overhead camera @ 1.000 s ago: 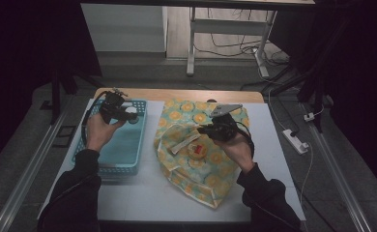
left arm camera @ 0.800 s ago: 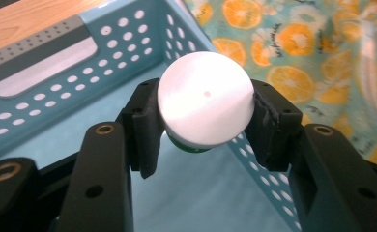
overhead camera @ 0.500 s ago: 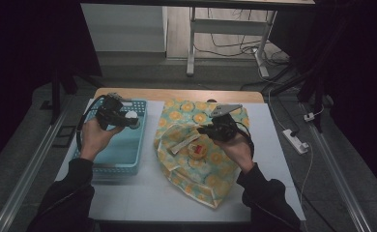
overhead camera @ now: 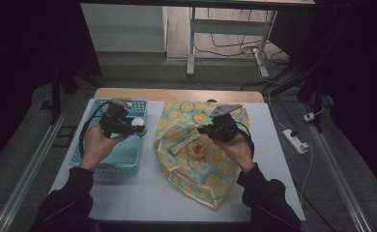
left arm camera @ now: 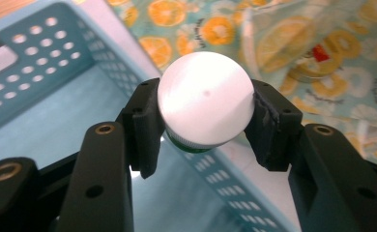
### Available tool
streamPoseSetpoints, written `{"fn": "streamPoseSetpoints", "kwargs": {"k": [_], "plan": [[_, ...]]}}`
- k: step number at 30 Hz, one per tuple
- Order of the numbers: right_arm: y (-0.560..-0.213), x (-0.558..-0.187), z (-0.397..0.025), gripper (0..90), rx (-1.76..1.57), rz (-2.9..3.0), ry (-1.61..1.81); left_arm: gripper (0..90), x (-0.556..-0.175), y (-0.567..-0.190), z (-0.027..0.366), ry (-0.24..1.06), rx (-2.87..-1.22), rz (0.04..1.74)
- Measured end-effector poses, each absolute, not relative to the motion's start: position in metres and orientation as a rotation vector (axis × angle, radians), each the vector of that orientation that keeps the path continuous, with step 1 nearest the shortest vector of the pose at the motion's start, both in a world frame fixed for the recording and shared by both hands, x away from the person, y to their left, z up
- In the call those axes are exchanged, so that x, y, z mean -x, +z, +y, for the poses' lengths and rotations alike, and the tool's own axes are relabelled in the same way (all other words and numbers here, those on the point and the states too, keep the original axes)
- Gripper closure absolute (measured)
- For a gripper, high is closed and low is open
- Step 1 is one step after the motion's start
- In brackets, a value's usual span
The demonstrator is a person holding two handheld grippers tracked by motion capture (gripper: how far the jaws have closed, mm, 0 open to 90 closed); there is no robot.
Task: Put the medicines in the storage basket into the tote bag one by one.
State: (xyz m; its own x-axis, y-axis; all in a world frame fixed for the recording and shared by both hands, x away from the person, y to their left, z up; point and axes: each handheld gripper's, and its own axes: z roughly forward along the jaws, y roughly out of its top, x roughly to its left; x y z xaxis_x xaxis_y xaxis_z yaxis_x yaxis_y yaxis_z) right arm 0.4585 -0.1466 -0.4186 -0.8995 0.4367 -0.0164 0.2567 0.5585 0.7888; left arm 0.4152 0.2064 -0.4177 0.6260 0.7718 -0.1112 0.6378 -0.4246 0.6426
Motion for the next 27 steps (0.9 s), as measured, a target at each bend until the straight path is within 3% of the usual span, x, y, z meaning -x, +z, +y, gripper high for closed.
{"fn": "streamPoseSetpoints", "kwargs": {"k": [27], "plan": [[-0.417, -0.458, -0.147, 89.5, -0.580, 2.574, 1.263, 50.8, -0.399, -0.422, 0.130, 0.154, -2.258, 0.864]]}}
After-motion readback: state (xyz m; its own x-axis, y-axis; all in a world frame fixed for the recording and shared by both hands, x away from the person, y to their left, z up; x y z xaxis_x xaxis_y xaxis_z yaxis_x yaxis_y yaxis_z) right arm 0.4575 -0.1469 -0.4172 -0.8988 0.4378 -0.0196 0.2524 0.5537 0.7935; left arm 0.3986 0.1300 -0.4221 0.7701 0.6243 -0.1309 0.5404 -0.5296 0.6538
